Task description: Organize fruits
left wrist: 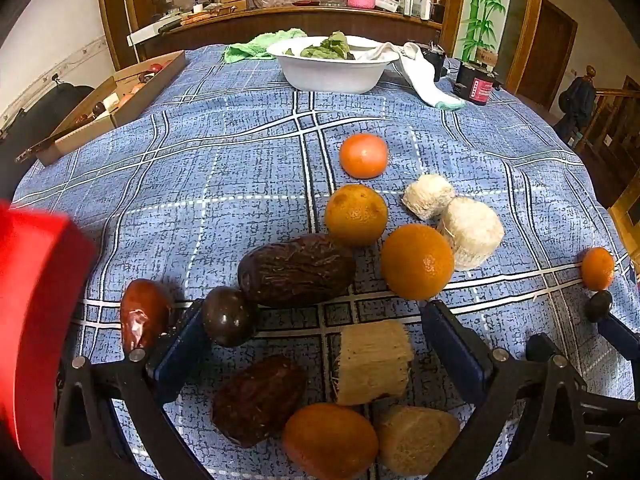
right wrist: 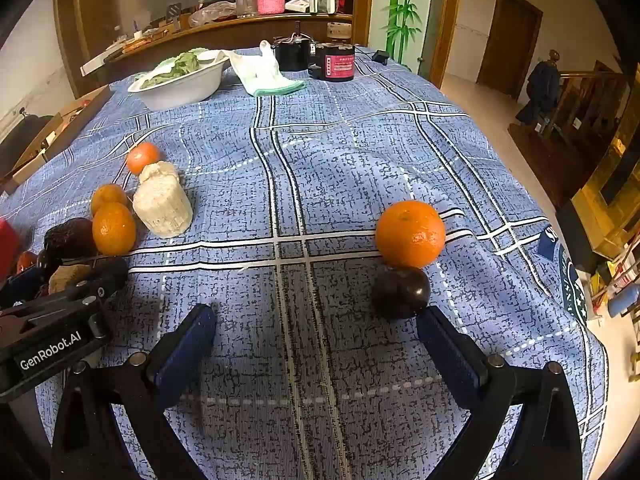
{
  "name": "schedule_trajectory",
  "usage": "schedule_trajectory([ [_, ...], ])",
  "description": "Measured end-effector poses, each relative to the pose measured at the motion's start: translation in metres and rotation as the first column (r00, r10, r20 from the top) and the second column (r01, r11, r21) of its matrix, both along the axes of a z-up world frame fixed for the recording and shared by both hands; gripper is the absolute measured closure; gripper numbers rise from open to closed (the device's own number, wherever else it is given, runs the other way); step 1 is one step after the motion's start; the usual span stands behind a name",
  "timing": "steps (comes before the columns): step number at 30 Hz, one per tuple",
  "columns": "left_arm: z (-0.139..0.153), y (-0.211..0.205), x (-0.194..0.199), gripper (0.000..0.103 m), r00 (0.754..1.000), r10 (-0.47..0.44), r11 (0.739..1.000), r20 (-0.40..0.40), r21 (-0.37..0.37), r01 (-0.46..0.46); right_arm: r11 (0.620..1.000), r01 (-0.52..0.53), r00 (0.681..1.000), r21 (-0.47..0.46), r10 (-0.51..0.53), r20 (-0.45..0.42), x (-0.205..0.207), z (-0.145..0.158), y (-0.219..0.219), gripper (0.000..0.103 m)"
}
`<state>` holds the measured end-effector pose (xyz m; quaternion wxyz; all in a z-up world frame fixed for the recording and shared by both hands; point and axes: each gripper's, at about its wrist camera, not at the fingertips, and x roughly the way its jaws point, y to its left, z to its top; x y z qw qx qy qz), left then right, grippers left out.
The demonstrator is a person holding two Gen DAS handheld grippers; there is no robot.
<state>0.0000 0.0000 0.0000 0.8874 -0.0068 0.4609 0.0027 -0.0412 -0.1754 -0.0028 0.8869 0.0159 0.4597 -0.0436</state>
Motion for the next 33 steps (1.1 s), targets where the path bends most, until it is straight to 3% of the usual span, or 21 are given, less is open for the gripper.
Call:
schedule_trajectory([
  [33,0.0,-0.0001,0.0,0.001,1.0,0.004,1.0,0.0,-0.001,-0.004,1.0,0.014,1.0,0.015,-0.014,-0.021,-0.0019,0.0021,-0.0019,0.001],
])
